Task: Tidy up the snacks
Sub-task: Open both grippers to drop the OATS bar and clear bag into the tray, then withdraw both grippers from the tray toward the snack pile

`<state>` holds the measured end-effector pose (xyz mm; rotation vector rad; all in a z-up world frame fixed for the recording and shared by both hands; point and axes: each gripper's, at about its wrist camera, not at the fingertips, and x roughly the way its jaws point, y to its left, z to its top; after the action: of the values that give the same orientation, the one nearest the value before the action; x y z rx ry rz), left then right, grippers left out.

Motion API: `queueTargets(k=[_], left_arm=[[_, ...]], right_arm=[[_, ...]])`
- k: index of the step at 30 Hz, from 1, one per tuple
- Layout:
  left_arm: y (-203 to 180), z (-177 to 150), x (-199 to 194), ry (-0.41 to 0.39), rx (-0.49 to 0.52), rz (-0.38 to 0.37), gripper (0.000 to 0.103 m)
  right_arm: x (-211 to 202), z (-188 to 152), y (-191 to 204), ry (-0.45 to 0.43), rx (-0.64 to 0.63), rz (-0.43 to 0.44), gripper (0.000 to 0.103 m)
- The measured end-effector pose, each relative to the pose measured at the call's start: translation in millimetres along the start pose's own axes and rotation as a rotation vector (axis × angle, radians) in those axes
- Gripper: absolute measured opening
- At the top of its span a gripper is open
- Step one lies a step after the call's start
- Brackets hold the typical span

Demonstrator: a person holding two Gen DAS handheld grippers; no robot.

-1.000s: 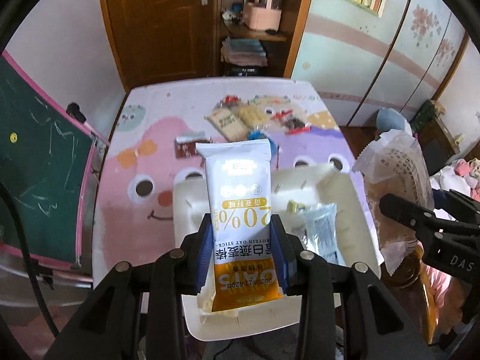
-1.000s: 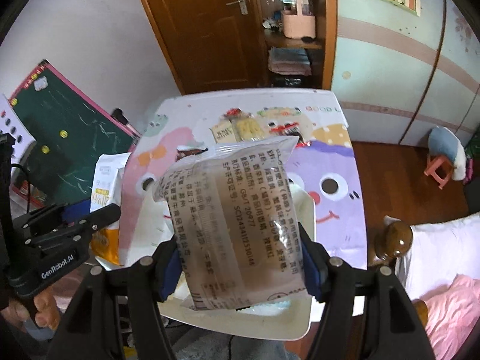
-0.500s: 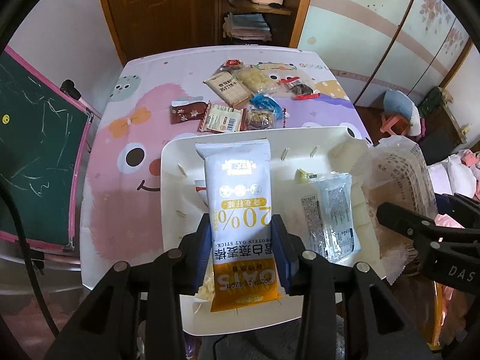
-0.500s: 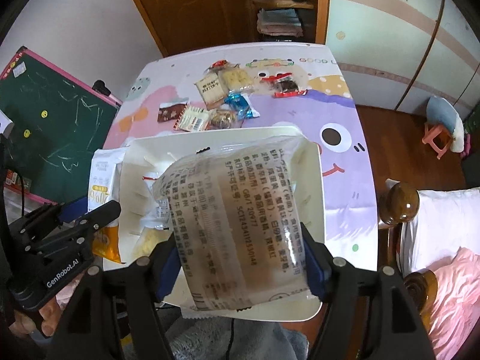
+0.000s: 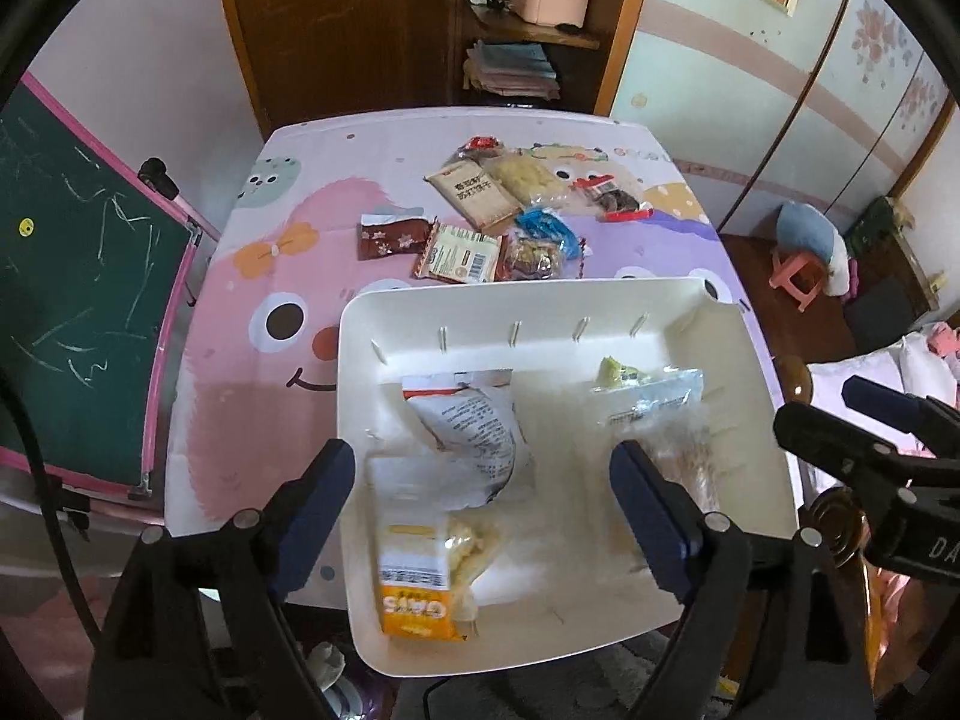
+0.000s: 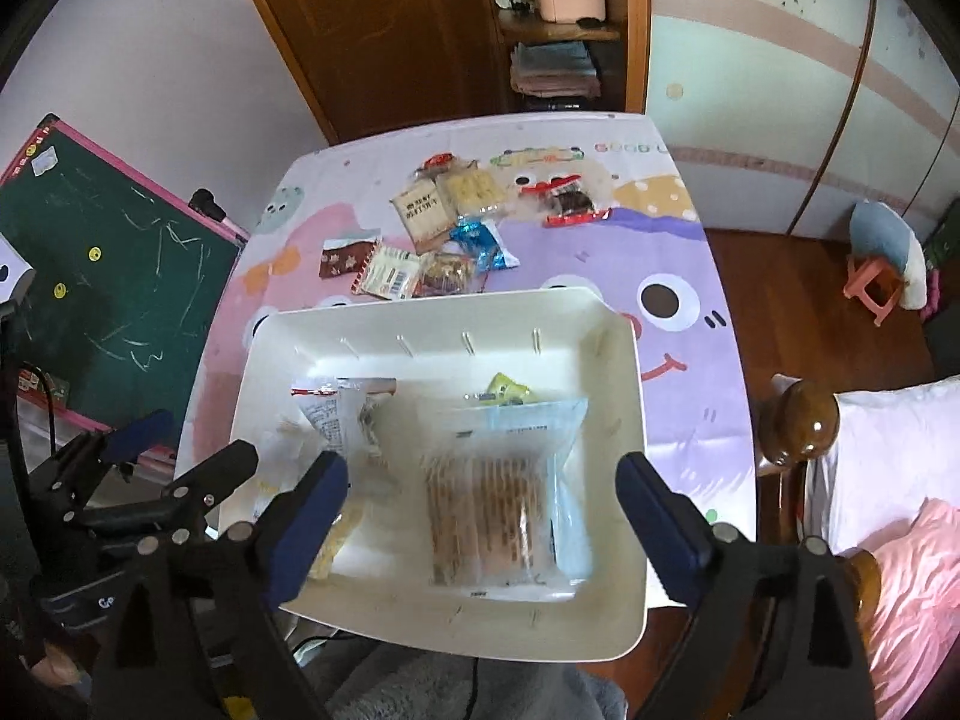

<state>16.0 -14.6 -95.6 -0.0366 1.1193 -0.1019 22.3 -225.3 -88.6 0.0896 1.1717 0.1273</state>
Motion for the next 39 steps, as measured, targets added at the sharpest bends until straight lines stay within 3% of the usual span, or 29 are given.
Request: queueTargets(k=[15,32,39], left_arm=[[-11.6,-0.2,-18.5,-0.083,0.036,-0.003,0.086],[-14.2,-3.1,-13.9,-0.012,0.036,-0.033,0.086],[-9.2,2.0,-15.4,-0.016,0.028,0.011,0.086]], right_arm=[[-1.4,-2.1,-3.3,-0.008,0.01,0.012,0.092],[-4.4,-1.2,-3.0,-0.016,0.013,0.017,0.092],[-5.8,2.6,-2.1,-0.024,0.014,0.027,0.092]])
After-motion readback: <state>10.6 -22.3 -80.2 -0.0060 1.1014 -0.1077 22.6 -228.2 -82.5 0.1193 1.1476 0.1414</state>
